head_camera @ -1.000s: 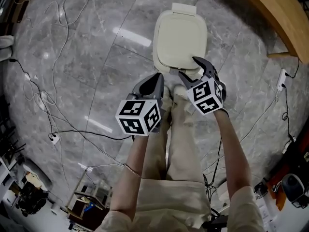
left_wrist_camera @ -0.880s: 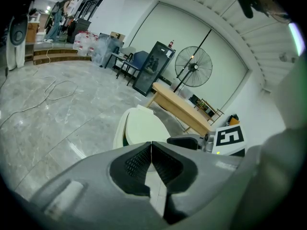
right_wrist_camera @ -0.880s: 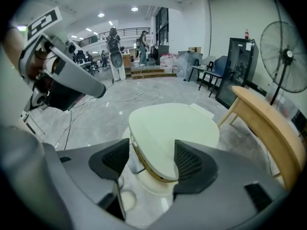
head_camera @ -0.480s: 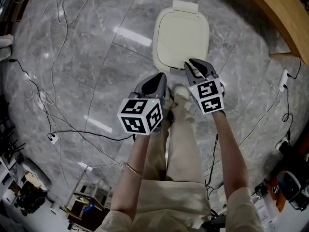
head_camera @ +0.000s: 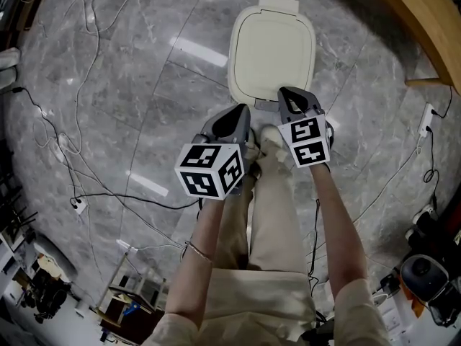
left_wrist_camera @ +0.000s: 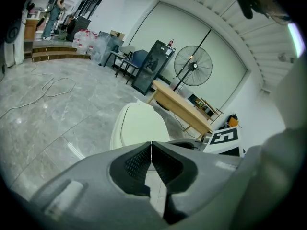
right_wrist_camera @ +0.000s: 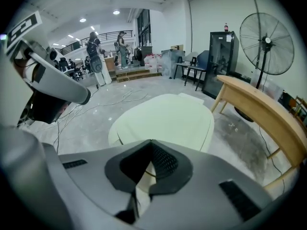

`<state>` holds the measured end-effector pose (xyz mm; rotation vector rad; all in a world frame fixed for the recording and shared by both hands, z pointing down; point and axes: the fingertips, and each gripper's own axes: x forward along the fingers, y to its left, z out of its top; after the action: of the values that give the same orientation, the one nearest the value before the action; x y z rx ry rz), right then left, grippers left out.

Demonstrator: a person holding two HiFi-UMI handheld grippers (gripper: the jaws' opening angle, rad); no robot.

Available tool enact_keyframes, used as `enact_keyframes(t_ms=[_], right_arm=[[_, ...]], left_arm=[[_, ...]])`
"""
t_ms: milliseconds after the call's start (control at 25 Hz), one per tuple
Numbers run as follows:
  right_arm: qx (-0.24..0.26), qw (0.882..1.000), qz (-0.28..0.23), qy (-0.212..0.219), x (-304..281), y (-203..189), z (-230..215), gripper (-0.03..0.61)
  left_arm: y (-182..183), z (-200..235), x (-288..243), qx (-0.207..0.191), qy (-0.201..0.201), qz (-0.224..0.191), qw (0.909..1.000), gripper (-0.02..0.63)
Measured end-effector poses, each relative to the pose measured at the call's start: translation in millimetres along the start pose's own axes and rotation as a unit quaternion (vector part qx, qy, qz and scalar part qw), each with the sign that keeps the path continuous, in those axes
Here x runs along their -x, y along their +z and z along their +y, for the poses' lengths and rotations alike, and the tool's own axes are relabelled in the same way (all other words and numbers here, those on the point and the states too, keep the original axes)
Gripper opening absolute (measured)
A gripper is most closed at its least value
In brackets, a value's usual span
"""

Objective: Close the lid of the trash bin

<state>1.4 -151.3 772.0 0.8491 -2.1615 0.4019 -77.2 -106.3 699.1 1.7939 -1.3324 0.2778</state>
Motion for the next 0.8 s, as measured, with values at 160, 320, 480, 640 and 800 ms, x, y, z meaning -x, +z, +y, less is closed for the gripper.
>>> enact_keyframes(t_ms=[160,320,480,640,800], right_arm=[[-0.003,1.000,0.009,-0.004,-2.8,-1.2,-0.1,0.005],[0.000,1.000,0.019,-0.006,-5.3,-3.9,-1.5,0.005],[0.000,1.000,0.022,-0.006,-4.0,-2.9,0.0,0.005],[-0.014,0.999,0.030,-0.001,-3.8,-2.8,0.9,0.005],[-0.037,0.999,0.017,0.014,4.2,1.7,4.8,0.005]], left_arm=[[-1.5,-1.4,-3.7,0.001,-0.002,0.002,1.0000,0.023],[-2.1,-3.8,-8.6,0.000,-0.003,0.004,1.0000,0.023],[0.1,-3.5,-9.0,0.002,-0.003,0.005,1.0000,0.023],[4.2,-5.8,-6.4,-0.001,-0.005,0.003,1.0000,0.023],[11.3,-11.0,-0.6,-0.010,-0.009,-0.004,0.9999,0.023]])
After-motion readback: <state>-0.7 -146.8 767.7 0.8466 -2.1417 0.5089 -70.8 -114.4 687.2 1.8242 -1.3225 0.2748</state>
